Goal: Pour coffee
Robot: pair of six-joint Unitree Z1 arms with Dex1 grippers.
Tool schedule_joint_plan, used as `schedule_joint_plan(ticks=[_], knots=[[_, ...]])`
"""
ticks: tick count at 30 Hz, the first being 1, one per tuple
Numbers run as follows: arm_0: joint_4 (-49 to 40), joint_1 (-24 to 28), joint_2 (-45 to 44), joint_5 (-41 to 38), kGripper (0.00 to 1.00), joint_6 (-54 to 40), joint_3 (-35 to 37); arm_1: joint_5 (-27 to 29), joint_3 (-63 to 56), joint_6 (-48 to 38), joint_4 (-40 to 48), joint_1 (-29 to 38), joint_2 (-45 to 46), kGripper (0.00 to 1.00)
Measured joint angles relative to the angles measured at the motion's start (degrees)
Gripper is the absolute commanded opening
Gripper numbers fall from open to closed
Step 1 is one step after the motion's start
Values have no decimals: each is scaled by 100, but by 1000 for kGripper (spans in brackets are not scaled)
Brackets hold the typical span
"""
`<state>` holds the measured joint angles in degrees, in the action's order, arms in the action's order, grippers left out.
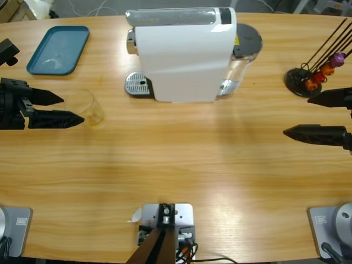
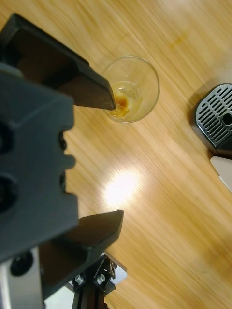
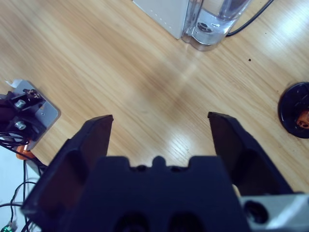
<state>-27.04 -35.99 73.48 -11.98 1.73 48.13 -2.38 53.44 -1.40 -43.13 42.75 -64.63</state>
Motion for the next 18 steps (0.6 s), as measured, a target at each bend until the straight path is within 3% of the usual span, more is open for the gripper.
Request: schedule_joint_plan(ticks=[14,18], knots=[[141,0,0,-37,891,33,-95,35,-280,-32,400,-6,5,826],[139,418,19,-1156,808,575,466,35,-281,-32,406,-7,5,826]])
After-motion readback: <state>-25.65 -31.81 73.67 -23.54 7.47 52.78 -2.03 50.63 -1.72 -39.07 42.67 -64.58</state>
